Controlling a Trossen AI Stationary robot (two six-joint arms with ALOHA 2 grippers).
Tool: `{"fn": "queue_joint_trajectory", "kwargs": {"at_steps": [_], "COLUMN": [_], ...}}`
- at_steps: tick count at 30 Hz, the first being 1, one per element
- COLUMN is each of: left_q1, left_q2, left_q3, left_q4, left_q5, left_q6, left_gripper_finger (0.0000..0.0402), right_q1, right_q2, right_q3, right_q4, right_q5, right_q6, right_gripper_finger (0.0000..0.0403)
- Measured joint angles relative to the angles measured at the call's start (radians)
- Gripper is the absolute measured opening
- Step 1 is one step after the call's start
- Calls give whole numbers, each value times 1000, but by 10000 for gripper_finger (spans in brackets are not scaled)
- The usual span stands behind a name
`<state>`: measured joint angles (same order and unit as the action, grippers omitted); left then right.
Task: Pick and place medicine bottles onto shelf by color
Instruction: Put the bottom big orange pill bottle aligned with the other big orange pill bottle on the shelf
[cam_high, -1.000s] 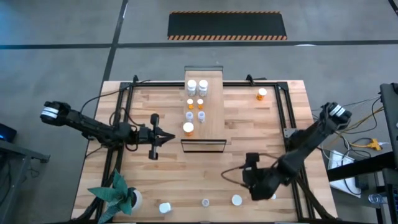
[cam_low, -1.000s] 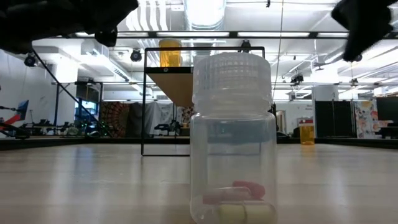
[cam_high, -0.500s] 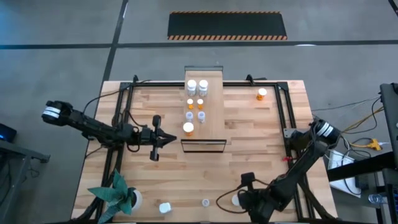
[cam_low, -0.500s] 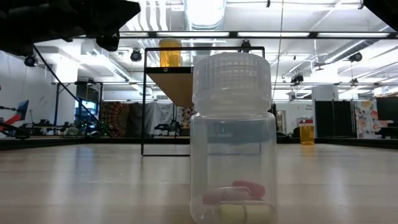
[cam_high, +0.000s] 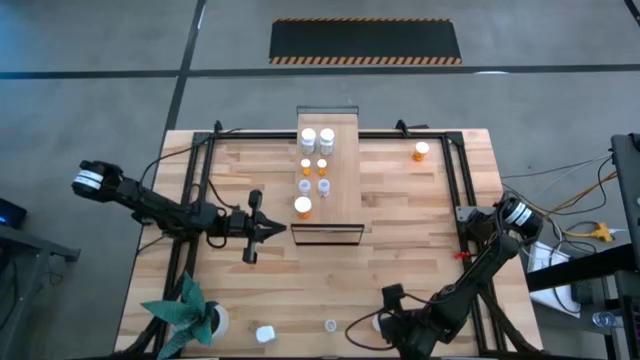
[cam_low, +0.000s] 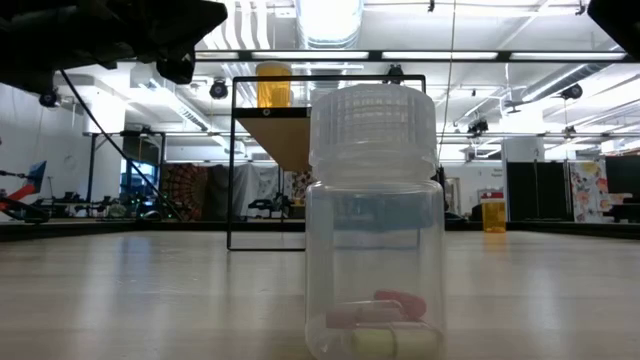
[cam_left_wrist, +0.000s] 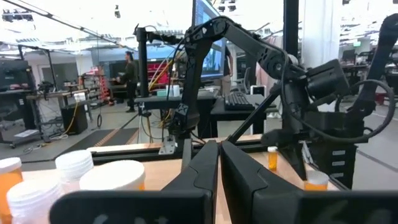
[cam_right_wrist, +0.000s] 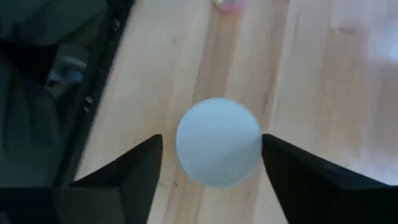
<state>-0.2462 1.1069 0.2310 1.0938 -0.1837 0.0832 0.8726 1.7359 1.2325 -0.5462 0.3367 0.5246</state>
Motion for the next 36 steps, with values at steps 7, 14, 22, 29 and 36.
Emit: {"fn": "queue_joint_trajectory", "kwargs": {"at_steps": [7, 14, 22, 29, 36], "left_q1": [0, 0, 3, 8, 18], "left_q2": [-4, -4, -21, -107, -191], "left_q3": [1, 1, -3, -36, -60], "left_q4": [8, 17, 33, 32, 14], "left_q5": [-1, -5, -58, -61, -64], "left_q6": [18, 37, 64, 86, 119], "left_gripper_finger": [2, 2, 2, 2, 2], "right_q1": [-8, -32, -162, -353, -621], "right_q2": [-2, -23, -184, -253, -188], "right_q3": [-18, -30, 52, 288, 511], "right_q4": [23, 51, -30, -92, -251], "right_q5": [5, -20, 6, 30, 14], "right_q6": [-14, -48, -79, -294, -460], "right_gripper_finger": [181, 188, 185, 188, 188]}}
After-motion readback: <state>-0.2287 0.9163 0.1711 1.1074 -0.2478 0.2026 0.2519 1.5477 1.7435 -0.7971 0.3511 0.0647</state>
